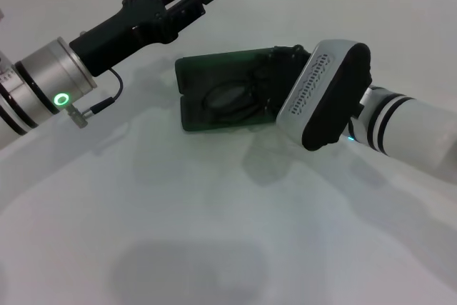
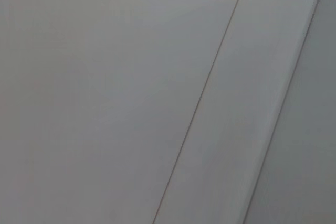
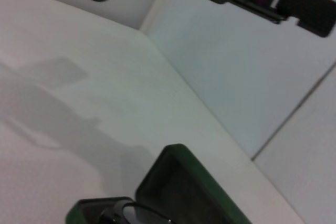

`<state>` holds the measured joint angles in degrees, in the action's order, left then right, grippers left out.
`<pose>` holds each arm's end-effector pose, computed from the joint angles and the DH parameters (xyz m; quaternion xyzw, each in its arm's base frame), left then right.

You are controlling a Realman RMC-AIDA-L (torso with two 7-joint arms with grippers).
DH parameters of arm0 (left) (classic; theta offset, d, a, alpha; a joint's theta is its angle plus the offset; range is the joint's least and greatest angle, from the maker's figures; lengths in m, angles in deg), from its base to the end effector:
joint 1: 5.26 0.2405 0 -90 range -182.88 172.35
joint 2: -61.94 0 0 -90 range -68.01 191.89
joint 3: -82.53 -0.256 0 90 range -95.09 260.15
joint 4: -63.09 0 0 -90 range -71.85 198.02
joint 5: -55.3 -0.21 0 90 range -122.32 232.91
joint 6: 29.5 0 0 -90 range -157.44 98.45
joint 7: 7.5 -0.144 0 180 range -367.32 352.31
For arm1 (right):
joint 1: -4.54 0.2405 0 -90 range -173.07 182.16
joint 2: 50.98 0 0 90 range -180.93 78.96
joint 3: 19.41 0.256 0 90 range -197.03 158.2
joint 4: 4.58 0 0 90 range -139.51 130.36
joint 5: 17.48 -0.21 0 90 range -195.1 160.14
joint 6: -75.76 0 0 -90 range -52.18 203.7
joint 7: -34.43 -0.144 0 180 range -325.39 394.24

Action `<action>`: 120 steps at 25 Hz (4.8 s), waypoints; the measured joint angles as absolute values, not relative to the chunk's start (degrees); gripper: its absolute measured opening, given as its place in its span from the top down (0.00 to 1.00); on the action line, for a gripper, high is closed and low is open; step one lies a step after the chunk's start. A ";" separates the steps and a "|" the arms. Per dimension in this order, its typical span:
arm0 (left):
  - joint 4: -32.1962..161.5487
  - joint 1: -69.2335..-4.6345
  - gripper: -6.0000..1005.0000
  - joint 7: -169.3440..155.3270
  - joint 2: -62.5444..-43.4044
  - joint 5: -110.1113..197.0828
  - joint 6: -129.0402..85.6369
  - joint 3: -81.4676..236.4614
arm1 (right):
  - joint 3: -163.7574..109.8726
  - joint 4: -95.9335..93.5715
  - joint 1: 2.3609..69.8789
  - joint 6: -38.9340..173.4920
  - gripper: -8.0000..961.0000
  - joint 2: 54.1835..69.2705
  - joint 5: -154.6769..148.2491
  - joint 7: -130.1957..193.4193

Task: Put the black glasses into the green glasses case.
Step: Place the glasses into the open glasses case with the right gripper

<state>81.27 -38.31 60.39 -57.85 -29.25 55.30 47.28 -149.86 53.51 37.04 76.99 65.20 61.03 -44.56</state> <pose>-0.2415 0.3530 -0.0029 -0.8062 -0.2655 -0.4724 0.2374 0.1404 0.3626 -0.1279 -0.9240 -0.0532 0.0591 0.3740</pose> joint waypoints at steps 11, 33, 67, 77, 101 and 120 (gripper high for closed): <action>81.28 -38.26 0.47 60.38 -57.85 -29.25 54.85 47.28 | -149.14 55.93 34.88 74.75 0.58 65.20 60.75 -50.99; 81.88 -38.23 0.47 60.97 -57.51 -29.74 54.88 47.20 | -142.13 56.12 33.35 65.21 0.58 64.42 52.61 -51.24; 81.64 -38.60 0.47 61.33 -57.74 -29.76 54.94 47.11 | -128.04 62.40 33.71 43.94 0.58 65.02 97.00 -77.29; 81.55 -38.33 0.47 61.23 -57.77 -29.82 54.97 47.02 | -129.21 61.38 37.33 48.51 0.52 65.29 99.89 -77.04; 82.03 -38.05 0.47 61.07 -57.51 -29.87 54.87 47.02 | -136.71 61.33 38.22 52.63 0.40 65.28 101.46 -77.28; 82.07 -37.70 0.47 61.12 -57.55 -29.87 54.89 46.81 | -142.03 63.02 38.68 53.17 0.40 65.29 101.52 -77.28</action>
<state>82.07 -37.70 61.12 -57.55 -29.87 54.89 46.81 -142.03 63.02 38.68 53.17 65.29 101.52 -77.28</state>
